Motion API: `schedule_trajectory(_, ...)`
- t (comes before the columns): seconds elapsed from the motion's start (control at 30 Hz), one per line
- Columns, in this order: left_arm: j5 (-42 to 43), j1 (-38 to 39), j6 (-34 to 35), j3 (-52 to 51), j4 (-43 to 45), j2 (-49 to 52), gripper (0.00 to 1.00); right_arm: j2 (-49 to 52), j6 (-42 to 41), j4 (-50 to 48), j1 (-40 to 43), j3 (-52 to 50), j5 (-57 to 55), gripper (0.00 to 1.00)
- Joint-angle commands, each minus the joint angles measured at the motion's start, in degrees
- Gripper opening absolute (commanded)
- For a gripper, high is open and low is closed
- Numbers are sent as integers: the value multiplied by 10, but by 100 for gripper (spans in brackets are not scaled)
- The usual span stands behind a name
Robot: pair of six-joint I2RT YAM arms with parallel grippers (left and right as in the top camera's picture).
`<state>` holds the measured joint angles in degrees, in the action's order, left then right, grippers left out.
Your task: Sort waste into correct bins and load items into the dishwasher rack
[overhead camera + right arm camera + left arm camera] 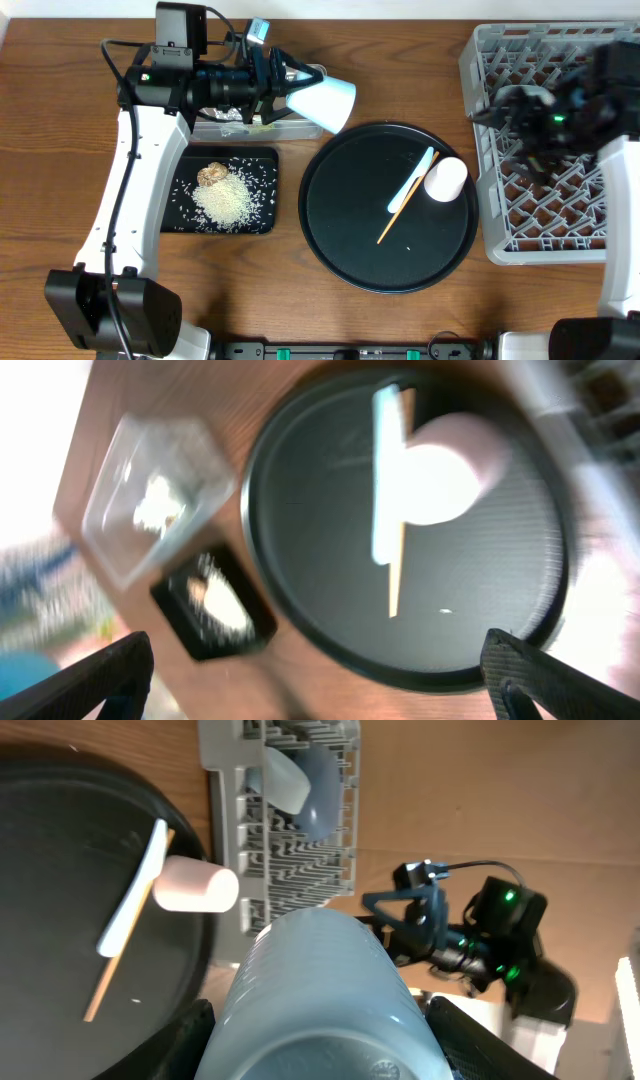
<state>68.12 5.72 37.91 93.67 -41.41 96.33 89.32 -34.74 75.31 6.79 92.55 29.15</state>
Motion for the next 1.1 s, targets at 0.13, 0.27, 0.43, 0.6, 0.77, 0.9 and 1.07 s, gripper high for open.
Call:
schedule_trajectory(0.13,70,-3,101,3,19,-5,30,-1,14,-70,-113,3,96,99)
schedule_trajectory(0.27,80,-3,144,3,19,-5,30,-1,14,-128,-132,3,206,99)
schedule_trajectory(0.43,97,-3,176,3,52,-5,30,-1,14,-183,-132,3,300,99)
schedule_trajectory(0.6,99,-3,199,3,60,-5,30,-1,14,-190,-132,3,337,99)
schedule_trajectory(0.77,99,-3,205,3,64,-5,30,-1,13,-213,-136,3,391,99)
schedule_trajectory(0.9,99,-3,214,3,64,-6,30,-1,-15,-237,-146,3,414,99)
schedule_trajectory(1.07,99,-3,213,3,64,-6,30,-1,-18,-257,-162,3,382,99)
